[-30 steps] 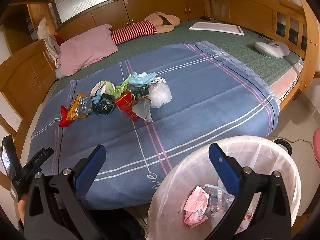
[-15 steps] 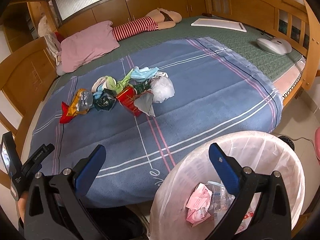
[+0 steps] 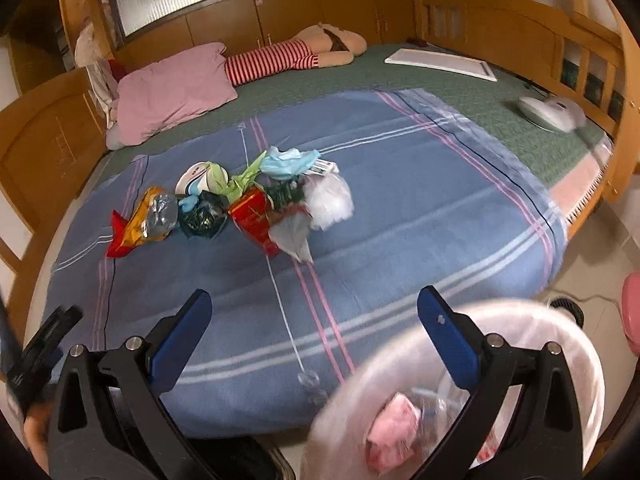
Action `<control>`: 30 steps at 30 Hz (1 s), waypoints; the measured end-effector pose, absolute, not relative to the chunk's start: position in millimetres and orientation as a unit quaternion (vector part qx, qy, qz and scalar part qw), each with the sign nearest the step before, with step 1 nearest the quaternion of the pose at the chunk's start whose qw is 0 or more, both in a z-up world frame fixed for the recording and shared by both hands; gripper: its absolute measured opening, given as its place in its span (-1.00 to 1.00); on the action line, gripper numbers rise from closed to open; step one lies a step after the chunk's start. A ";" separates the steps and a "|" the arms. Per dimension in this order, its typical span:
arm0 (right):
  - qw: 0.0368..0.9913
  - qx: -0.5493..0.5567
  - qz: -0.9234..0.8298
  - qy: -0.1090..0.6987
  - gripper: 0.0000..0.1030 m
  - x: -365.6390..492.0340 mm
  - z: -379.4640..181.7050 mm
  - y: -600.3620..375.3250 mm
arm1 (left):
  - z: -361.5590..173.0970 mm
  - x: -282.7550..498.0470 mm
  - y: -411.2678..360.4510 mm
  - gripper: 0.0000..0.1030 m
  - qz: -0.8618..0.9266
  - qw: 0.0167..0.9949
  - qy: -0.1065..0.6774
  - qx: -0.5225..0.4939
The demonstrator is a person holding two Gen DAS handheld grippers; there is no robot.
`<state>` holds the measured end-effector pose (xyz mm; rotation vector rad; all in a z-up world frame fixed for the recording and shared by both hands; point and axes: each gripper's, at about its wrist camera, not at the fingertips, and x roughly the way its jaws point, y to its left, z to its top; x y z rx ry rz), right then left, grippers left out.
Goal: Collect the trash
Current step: 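Move both tools back over the trash pile on the bed, then grasp the green chip bag with the right gripper and lift it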
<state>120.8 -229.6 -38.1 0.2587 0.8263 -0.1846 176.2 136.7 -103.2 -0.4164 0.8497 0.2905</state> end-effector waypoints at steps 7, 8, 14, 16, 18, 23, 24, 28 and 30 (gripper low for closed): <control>0.899 0.102 -0.119 0.409 0.94 209.7 -55.7 -225.1 | -104.5 178.1 129.1 0.93 0.132 0.884 0.413 -0.175; 0.897 0.097 -0.131 0.411 0.94 221.8 -60.5 -226.9 | -104.5 178.2 127.4 0.93 0.132 0.885 0.413 -0.171; 0.868 0.054 -0.144 0.473 0.91 279.6 -108.0 -232.3 | -107.4 183.8 126.1 0.93 0.134 0.884 0.418 -0.163; 0.864 0.053 -0.130 0.484 0.49 280.3 -116.4 -230.0 | -108.6 184.7 128.1 0.93 0.136 0.882 0.420 -0.168; 0.861 0.052 -0.114 0.493 0.07 276.8 -121.7 -224.8 | -109.0 185.1 129.0 0.93 0.137 0.881 0.419 -0.170; 0.866 0.045 -0.069 0.492 -0.65 261.7 -121.9 -207.8 | -108.4 186.1 125.6 0.93 0.132 0.883 0.418 -0.165; 0.868 0.052 -0.057 0.490 -0.78 256.9 -119.7 -204.6 | -108.0 186.0 124.6 0.93 0.132 0.884 0.417 -0.163; 0.873 0.067 -0.010 0.484 -0.84 240.5 -111.1 -185.7 | -107.2 184.9 126.4 0.93 0.137 0.885 0.414 -0.164; 0.873 0.070 0.018 0.482 -0.85 231.8 -105.0 -173.4 | -106.2 183.6 129.3 0.93 0.144 0.885 0.410 -0.169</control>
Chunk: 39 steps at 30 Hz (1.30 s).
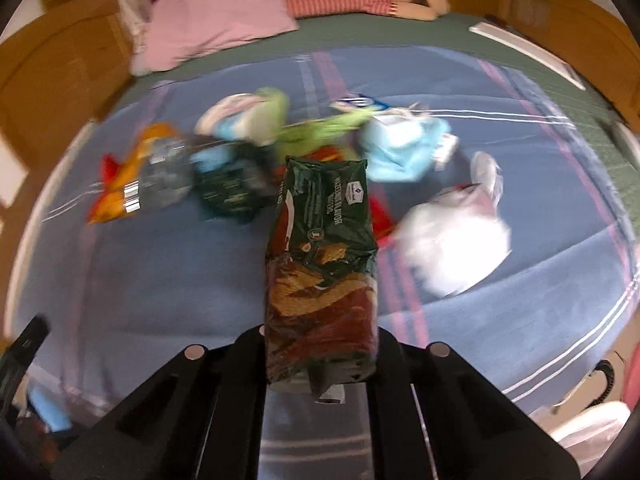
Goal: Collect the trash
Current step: 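Grasp the green chip bag with the right gripper and lift it, then pass the green chip bag to the left gripper while the right gripper grasps a white plastic bag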
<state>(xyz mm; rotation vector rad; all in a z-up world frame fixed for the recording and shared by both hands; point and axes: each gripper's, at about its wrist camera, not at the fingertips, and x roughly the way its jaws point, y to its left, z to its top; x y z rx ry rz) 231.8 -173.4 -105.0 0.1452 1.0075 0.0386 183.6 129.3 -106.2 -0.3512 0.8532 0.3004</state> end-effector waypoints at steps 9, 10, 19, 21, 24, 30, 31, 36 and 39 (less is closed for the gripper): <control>0.867 0.081 0.098 0.481 -0.85 207.4 -85.8 -135.6 | -105.0 176.8 148.7 0.93 0.174 0.876 0.396 -0.212; 0.866 0.080 0.104 0.482 -0.85 206.8 -84.8 -132.9 | -105.2 177.1 149.2 0.93 0.174 0.876 0.396 -0.213; 0.853 0.074 0.163 0.490 -0.85 198.4 -88.6 -107.9 | -103.2 173.5 154.5 0.93 0.188 0.877 0.383 -0.223; 0.849 0.065 0.191 0.488 -0.85 194.1 -87.2 -98.3 | -102.3 170.5 159.7 0.93 0.197 0.874 0.376 -0.236; 0.844 0.043 0.228 0.483 -0.85 188.3 -86.7 -83.1 | -103.6 167.5 168.1 0.93 0.210 0.866 0.372 -0.260; 0.827 0.025 0.240 0.507 -0.55 189.9 -102.3 -72.6 | -107.2 169.1 168.4 0.93 0.206 0.863 0.382 -0.258; 0.825 0.030 0.238 0.511 -0.24 189.5 -103.7 -74.0 | -107.6 170.0 167.8 0.93 0.204 0.863 0.384 -0.256; 0.819 0.074 0.213 0.528 0.21 189.4 -109.7 -98.4 | -110.0 172.3 166.1 0.93 0.198 0.862 0.392 -0.255; 0.815 0.088 0.193 0.540 0.23 188.9 -112.2 -114.8 | -112.3 176.2 161.8 0.93 0.186 0.861 0.401 -0.252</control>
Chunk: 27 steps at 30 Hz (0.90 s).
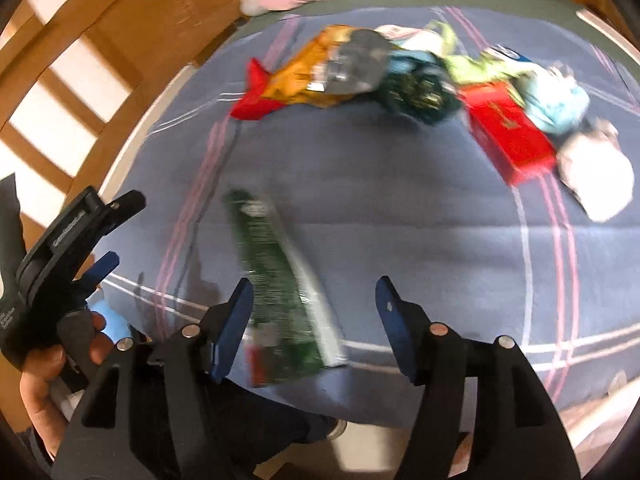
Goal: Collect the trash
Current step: 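Pass the green chip bag to the left gripper while the right gripper grasps a white plastic bag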
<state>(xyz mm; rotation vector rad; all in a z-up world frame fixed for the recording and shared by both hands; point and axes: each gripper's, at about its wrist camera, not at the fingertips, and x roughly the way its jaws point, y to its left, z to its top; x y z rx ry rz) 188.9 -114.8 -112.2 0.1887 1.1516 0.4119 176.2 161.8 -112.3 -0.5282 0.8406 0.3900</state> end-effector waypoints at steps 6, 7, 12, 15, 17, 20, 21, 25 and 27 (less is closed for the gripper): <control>0.839 0.102 0.126 0.520 0.26 180.0 -101.0 -154.2 | -114.7 187.3 134.1 0.93 0.109 0.869 0.427 -0.224; 0.850 0.100 0.097 0.508 0.26 180.3 -96.4 -163.1 | -116.2 190.6 125.1 0.93 0.087 0.870 0.437 -0.213; 0.857 0.149 -0.042 0.492 0.35 205.9 -89.2 -227.9 | -128.5 203.6 81.4 0.93 -0.005 0.859 0.492 -0.145; 0.851 0.172 -0.077 0.490 0.35 224.9 -95.7 -254.4 | -133.4 207.2 70.5 0.93 -0.026 0.851 0.505 -0.139; 0.854 0.167 -0.095 0.484 0.35 235.9 -97.8 -261.2 | -137.6 211.5 65.0 0.93 -0.032 0.847 0.514 -0.134; 0.856 0.162 -0.146 0.469 0.38 253.8 -103.5 -273.0 | -146.5 216.7 58.1 0.93 -0.042 0.834 0.534 -0.130; 0.851 0.184 -0.148 0.469 0.42 259.7 -109.4 -281.0 | -149.0 218.9 54.2 0.93 -0.046 0.831 0.540 -0.124; 0.836 0.197 -0.146 0.491 0.42 275.4 -130.1 -287.8 | -154.9 223.8 36.6 0.93 -0.051 0.831 0.547 -0.085; 0.841 0.179 -0.140 0.492 0.33 276.4 -134.6 -281.8 | -158.5 225.7 29.5 0.92 -0.050 0.831 0.551 -0.063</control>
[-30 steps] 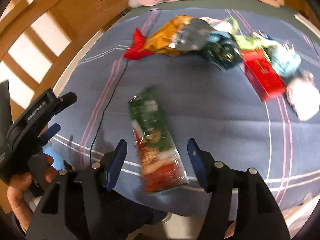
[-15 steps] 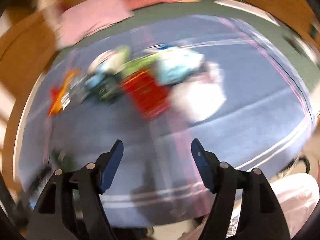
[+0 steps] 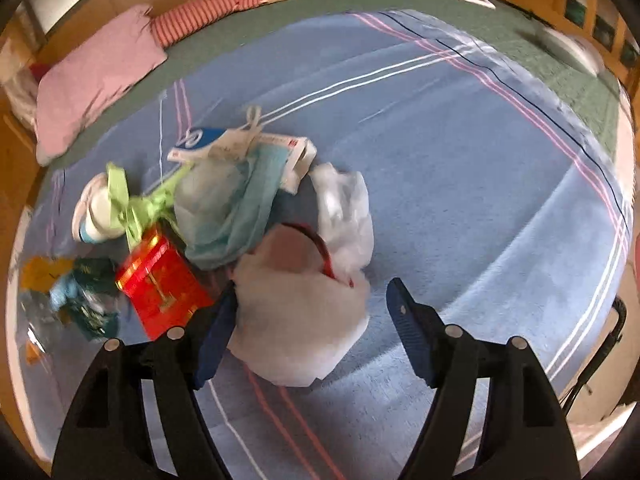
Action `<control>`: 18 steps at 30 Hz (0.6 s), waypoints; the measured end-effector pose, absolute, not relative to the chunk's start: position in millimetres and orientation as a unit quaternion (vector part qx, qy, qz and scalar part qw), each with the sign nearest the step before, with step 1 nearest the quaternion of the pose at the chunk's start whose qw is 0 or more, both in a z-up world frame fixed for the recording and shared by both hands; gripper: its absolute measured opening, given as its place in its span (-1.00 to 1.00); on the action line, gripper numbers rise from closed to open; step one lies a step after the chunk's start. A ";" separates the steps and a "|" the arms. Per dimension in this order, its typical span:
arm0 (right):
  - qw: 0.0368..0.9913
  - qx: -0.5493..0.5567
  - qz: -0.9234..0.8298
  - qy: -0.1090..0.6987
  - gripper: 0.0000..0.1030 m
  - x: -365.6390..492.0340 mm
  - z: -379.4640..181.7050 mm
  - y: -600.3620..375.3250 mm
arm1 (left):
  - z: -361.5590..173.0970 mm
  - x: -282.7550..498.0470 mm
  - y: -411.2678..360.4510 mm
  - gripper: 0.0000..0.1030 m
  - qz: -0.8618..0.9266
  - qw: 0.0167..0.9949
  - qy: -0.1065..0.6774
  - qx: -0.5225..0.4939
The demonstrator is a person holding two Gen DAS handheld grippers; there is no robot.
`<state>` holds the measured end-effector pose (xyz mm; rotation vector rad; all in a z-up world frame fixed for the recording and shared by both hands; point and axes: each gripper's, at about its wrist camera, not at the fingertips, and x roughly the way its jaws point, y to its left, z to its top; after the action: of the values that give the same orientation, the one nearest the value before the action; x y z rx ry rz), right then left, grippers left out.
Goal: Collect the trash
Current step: 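Pass the green chip bag to the left gripper while the right gripper grasps a white plastic bag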
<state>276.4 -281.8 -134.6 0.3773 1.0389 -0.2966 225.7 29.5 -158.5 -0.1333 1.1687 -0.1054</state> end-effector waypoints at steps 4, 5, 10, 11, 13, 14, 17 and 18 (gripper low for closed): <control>0.849 0.151 -0.108 0.495 -0.21 269.7 -134.0 -262.4 | -163.5 229.1 15.9 0.79 -0.041 0.831 0.554 -0.014; 0.852 0.139 -0.099 0.494 -0.25 267.1 -131.9 -256.9 | -163.1 229.4 13.5 0.62 -0.035 0.835 0.549 -0.001; 0.865 0.121 -0.054 0.484 -0.35 248.8 -119.6 -235.4 | -160.3 231.2 9.7 0.16 -0.026 0.846 0.532 0.015; 0.865 0.120 -0.050 0.484 -0.35 245.7 -118.3 -232.0 | -159.2 231.6 11.2 0.10 -0.026 0.846 0.532 0.014; 0.865 0.120 -0.039 0.486 -0.35 237.7 -115.8 -225.3 | -157.9 232.4 13.4 -0.03 -0.022 0.849 0.528 0.010; 0.864 0.120 -0.037 0.487 -0.35 234.2 -114.6 -222.2 | -156.3 232.2 14.8 -0.11 -0.020 0.850 0.526 0.009; 0.869 0.106 -0.027 0.483 -0.35 222.8 -108.7 -212.4 | -153.3 231.2 18.6 -0.40 -0.007 0.853 0.521 0.003; 0.872 0.100 -0.027 0.479 -0.35 218.0 -106.3 -208.4 | -152.0 231.1 20.5 -0.42 -0.004 0.855 0.519 0.001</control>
<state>218.0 -208.4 -106.3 0.2085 1.0007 -0.0569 231.1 20.5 -152.0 0.0013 1.0907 -0.0080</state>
